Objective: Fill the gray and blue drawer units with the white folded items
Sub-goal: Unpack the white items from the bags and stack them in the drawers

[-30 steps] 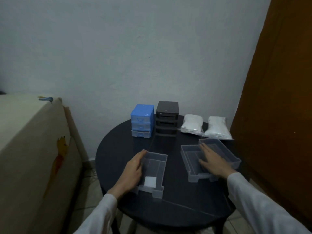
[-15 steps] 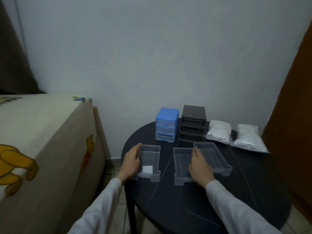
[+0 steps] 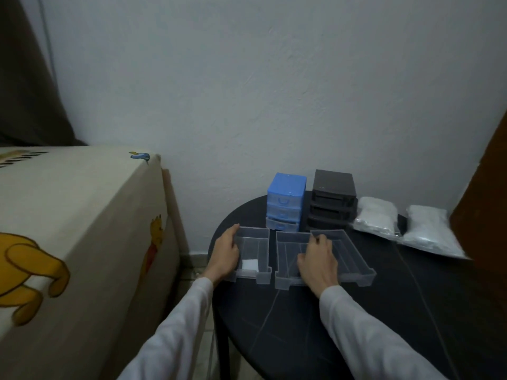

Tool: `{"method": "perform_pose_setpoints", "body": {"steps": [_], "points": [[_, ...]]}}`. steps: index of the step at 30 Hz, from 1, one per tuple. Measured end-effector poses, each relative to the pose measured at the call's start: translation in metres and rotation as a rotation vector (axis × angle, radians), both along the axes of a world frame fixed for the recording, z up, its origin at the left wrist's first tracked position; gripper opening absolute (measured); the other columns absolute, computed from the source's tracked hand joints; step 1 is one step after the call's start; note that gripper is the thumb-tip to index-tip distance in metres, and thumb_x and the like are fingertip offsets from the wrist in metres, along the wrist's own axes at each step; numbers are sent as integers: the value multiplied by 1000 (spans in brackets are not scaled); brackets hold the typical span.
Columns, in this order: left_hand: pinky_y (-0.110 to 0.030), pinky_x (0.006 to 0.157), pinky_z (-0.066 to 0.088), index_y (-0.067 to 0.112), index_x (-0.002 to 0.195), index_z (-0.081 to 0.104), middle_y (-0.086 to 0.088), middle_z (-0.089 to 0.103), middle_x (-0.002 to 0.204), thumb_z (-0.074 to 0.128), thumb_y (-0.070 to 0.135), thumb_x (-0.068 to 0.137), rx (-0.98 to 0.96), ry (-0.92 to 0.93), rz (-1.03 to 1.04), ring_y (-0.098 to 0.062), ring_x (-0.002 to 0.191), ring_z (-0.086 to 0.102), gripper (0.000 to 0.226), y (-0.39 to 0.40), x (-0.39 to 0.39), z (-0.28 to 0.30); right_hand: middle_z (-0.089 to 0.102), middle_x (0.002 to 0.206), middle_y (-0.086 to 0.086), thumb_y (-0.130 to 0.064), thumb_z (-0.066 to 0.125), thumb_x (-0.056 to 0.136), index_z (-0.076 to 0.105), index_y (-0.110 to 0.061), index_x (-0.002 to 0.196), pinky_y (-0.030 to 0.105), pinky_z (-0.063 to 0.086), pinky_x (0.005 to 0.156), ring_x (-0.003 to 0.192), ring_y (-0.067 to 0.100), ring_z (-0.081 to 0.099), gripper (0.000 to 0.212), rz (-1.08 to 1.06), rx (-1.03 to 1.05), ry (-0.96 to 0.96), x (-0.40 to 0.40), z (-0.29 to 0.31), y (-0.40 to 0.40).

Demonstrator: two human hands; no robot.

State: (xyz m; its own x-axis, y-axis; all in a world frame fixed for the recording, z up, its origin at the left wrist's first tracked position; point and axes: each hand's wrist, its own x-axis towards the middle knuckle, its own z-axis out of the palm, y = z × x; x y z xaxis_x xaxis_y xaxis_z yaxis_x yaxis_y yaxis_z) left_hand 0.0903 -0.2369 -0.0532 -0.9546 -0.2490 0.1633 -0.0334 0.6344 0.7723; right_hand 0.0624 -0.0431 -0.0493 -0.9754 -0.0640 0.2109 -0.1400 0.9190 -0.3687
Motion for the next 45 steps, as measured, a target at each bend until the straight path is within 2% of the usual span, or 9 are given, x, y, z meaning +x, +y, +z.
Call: {"method": "perform_pose_setpoints", "body": {"steps": [6,10,17,21,24,28,33,40,45], "points": [[-39,113,28,14,144,32,-7,33,150,41,9,97,-80,45,-20,-21,137,33,48,1,-6,10,42,131,12,-21,47,93,46,-5,127,34,40,95,123,26,39,37,26,-43,22,-2,13,14],[-31,107,32,12,139,39,-7,42,144,43,6,95,-121,183,-76,-20,130,41,44,26,-13,35,43,131,12,-20,46,93,46,-4,127,36,40,95,124,26,41,37,13,-71,30,-5,28,43],[-17,96,34,7,127,52,-8,56,128,46,-3,89,-69,301,-373,-19,120,51,40,139,-45,63,45,133,11,-20,51,92,44,-8,131,37,42,93,122,26,45,41,-162,-122,37,-21,47,126],[-21,98,37,5,127,51,-10,56,128,46,-4,87,-36,229,-522,-20,119,52,42,212,-74,60,45,134,11,-22,52,92,43,-10,132,36,40,97,123,25,43,42,-291,-89,25,-38,47,182],[-27,104,35,7,130,48,-10,52,132,44,0,89,-46,154,-568,-21,122,48,42,258,-99,53,38,139,12,-25,53,92,38,-12,135,39,37,102,126,26,39,47,-380,-89,-18,-57,47,221],[-26,105,31,8,133,46,-11,48,136,42,3,92,-104,89,-627,-22,125,45,41,310,-129,40,36,140,14,-26,53,91,36,-11,135,42,38,101,127,29,38,49,-442,-214,-124,-85,37,265],[-34,117,18,15,145,30,-9,17,156,38,9,96,-306,14,-717,-22,143,16,51,349,-151,18,45,136,15,-30,47,95,35,-13,137,43,40,100,120,32,47,47,-386,-391,-217,-100,18,290],[-32,116,15,17,148,23,-9,8,157,45,14,95,-346,1,-724,-24,144,11,57,358,-150,11,54,130,15,-24,53,93,45,-9,132,37,42,97,115,30,53,42,-343,-537,-115,-99,14,296],[-34,115,23,18,145,30,-6,15,156,55,26,92,-298,69,-706,-22,141,22,59,356,-136,27,60,119,13,-17,60,89,54,-7,119,33,48,91,105,25,58,32,-372,-644,23,-86,34,301]]}}
